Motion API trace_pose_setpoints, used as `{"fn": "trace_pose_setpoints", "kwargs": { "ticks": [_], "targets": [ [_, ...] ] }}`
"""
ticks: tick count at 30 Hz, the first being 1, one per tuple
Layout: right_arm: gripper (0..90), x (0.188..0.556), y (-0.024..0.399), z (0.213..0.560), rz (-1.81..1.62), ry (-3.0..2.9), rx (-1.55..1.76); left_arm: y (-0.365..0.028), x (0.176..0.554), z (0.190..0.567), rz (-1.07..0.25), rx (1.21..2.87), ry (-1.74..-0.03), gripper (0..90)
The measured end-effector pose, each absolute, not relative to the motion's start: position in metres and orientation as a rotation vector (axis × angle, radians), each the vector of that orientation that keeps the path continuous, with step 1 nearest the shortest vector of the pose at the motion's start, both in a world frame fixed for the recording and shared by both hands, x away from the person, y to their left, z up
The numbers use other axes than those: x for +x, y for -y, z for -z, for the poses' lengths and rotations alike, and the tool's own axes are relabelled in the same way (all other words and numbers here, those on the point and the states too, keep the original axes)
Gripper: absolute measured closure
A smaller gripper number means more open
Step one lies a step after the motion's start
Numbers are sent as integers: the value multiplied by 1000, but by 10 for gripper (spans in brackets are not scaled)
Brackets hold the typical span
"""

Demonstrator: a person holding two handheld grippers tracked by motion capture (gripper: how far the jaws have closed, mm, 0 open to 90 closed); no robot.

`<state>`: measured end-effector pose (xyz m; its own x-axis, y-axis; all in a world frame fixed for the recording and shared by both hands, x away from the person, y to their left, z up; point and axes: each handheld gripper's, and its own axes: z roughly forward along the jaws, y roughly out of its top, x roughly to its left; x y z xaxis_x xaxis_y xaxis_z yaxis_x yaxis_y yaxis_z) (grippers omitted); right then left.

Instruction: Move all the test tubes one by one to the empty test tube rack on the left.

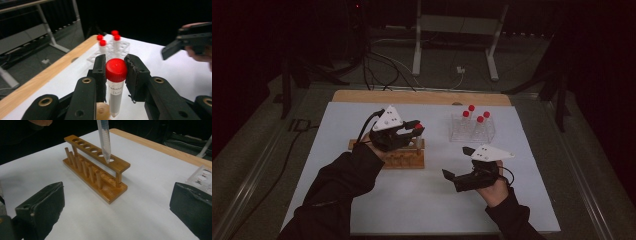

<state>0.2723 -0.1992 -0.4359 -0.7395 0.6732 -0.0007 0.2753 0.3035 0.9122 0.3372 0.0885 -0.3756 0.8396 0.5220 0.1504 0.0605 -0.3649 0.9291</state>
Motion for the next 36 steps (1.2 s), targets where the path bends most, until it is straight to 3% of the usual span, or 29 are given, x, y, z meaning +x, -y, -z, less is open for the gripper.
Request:
{"fn": "trace_pose_setpoints", "kwargs": {
  "ticks": [11, 36],
  "targets": [
    [0, 273, 202, 436, -1421, -2187, 850, -97, 356, 388, -574, 1921, -513, 720],
    [0, 274, 206, 438, -1475, -2188, 834, -98, 372, 452, -478, 1928, -637, 719]
  ]
}}
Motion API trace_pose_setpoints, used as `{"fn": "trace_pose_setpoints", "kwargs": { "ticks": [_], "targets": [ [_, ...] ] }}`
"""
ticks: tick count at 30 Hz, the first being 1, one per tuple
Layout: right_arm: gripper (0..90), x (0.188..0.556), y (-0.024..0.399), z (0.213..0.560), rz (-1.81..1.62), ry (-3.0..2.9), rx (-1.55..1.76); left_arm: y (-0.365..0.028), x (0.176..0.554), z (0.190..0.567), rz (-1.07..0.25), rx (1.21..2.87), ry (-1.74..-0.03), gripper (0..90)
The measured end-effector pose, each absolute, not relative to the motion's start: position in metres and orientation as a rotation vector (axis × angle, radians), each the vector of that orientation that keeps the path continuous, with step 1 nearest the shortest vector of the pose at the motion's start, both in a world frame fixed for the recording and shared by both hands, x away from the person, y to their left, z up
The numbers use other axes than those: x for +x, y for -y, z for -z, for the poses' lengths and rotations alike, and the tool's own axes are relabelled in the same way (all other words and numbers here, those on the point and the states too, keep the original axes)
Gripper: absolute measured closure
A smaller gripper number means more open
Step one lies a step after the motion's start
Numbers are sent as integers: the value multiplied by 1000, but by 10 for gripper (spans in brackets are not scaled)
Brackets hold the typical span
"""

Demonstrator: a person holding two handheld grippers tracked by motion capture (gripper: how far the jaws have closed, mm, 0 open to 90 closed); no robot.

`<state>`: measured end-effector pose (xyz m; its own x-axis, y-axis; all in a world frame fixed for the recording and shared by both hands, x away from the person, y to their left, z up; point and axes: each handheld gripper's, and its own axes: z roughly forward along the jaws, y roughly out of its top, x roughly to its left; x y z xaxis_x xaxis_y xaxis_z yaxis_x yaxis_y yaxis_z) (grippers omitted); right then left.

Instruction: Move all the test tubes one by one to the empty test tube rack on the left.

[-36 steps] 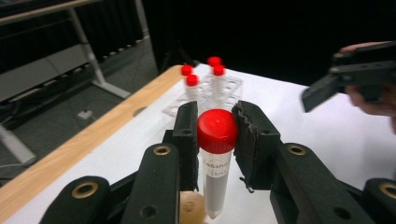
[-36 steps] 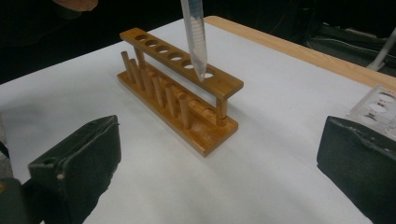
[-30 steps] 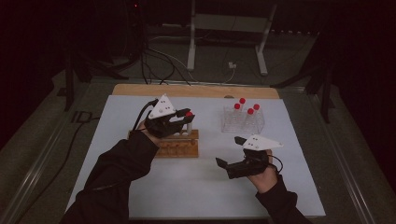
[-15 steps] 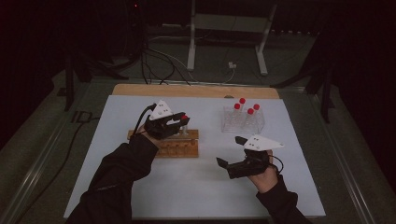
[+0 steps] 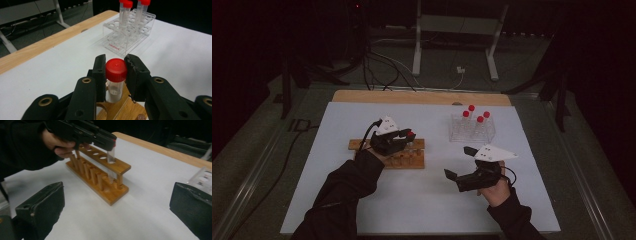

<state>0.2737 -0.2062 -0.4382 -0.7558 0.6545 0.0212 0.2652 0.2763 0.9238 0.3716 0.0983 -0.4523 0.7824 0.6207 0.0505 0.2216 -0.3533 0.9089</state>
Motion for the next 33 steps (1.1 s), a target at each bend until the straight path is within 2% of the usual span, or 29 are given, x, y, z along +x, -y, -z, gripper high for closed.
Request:
{"fn": "trace_pose_setpoints", "kwargs": {
  "ticks": [13, 16, 17, 20, 26, 30, 33],
  "targets": [
    [0, 275, 206, 435, -1488, -2248, 804, -99, 372, 452, -464, 1932, -635, 715],
    [0, 277, 209, 431, -1494, -2225, 797, -100, 371, 450, -461, 1929, -624, 691],
    [0, 278, 211, 429, -1498, -2218, 798, -101, 370, 448, -463, 1928, -623, 614],
    [0, 283, 216, 423, -1487, -2193, 802, -104, 365, 443, -458, 1912, -615, 455],
    [0, 298, 230, 413, -1458, -2141, 830, -112, 348, 436, -409, 1928, -573, 186],
    [0, 309, 244, 409, -1452, -2080, 860, -122, 335, 434, -360, 1932, -558, 69],
    [0, 318, 253, 410, -1427, -2039, 879, -129, 324, 436, -338, 1939, -546, 19]
  ]
}}
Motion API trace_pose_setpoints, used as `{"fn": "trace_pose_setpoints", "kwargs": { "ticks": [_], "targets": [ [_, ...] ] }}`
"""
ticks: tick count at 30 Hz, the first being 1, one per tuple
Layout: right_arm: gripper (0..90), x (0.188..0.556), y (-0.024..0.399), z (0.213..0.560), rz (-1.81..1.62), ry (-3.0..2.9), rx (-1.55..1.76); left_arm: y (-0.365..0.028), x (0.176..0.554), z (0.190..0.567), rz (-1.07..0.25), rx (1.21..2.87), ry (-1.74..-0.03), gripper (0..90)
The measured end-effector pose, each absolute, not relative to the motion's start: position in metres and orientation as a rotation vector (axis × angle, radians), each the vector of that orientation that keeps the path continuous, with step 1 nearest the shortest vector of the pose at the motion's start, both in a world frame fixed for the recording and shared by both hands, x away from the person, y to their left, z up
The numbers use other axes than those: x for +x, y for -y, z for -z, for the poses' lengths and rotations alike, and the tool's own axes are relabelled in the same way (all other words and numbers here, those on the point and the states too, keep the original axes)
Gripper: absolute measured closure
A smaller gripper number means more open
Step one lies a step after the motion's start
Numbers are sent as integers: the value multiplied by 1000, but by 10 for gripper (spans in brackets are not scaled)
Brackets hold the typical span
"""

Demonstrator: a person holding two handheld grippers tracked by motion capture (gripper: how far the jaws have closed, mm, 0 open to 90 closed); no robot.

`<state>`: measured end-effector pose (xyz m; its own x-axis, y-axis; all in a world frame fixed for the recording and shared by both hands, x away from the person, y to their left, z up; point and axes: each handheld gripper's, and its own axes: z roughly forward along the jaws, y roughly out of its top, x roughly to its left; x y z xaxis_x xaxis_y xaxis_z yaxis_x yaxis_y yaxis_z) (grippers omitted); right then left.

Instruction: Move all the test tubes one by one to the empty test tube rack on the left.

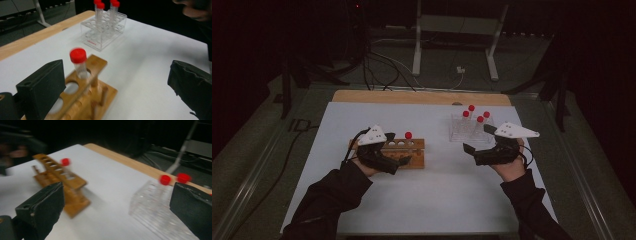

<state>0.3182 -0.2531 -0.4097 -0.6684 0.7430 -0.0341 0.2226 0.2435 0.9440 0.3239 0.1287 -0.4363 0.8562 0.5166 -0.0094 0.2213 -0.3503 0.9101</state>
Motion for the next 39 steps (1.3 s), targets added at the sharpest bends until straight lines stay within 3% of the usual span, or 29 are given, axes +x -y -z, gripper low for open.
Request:
{"fn": "trace_pose_setpoints", "kwargs": {
  "ticks": [10, 15, 23, 30, 39],
  "targets": [
    [0, 353, 273, 432, -1321, -2000, 1019, -146, 295, 446, -321, 1916, -547, 4],
    [60, 367, 276, 445, -1279, -1987, 1094, -148, 287, 451, -314, 1923, -528, 4],
    [242, 385, 279, 460, -1222, -1958, 1181, -150, 284, 455, -270, 1918, -509, 5],
    [466, 398, 282, 466, -1179, -1938, 1267, -149, 284, 457, -273, 1925, -501, 5],
    [619, 413, 282, 472, -1145, -1952, 1305, -149, 283, 457, -272, 1925, -494, 5]
  ]
}}
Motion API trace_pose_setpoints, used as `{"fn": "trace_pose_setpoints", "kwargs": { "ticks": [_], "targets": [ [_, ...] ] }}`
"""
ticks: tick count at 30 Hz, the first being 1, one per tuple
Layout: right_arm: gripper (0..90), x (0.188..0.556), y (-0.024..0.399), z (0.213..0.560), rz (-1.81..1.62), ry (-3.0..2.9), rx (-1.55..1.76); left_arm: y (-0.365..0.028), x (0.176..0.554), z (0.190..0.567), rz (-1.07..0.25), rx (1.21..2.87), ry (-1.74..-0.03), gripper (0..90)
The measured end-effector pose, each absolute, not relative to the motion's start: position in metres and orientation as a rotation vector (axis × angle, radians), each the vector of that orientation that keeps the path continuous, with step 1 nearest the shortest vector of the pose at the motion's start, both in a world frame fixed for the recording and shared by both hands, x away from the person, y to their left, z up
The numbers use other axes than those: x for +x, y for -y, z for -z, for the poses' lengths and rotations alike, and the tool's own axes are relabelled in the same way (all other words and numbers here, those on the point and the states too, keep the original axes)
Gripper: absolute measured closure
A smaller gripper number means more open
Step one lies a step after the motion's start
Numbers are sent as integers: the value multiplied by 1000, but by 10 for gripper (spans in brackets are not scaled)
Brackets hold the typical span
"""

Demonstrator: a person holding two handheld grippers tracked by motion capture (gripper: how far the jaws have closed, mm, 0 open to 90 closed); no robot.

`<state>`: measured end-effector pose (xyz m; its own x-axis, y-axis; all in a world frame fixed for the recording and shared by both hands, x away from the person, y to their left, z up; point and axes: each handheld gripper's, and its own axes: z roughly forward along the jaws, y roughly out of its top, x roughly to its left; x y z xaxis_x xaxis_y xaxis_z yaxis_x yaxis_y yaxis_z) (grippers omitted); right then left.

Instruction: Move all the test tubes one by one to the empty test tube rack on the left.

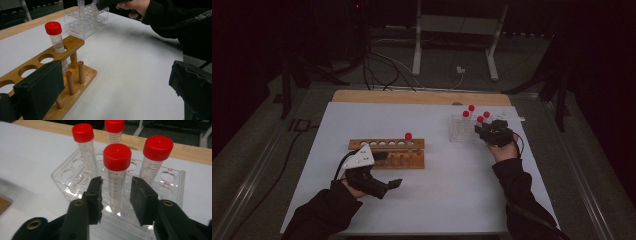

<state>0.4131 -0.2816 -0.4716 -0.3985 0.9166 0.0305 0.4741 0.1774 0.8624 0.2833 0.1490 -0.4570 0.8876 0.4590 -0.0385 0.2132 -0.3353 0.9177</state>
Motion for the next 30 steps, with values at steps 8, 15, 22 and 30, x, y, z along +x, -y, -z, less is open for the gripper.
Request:
{"fn": "trace_pose_setpoints", "kwargs": {
  "ticks": [8, 15, 22, 30],
  "targets": [
    [698, 419, 279, 473, -1120, -1971, 1292, -149, 283, 456, -275, 1920, -497, 5],
    [743, 419, 277, 474, -1091, -1975, 1294, -151, 285, 455, -277, 1898, -517, 5],
    [746, 416, 277, 465, -1092, -1964, 1257, -151, 284, 454, -280, 1908, -503, 6],
    [747, 407, 277, 440, -1094, -1936, 1196, -148, 284, 452, -271, 1915, -500, 5]
  ]
}}
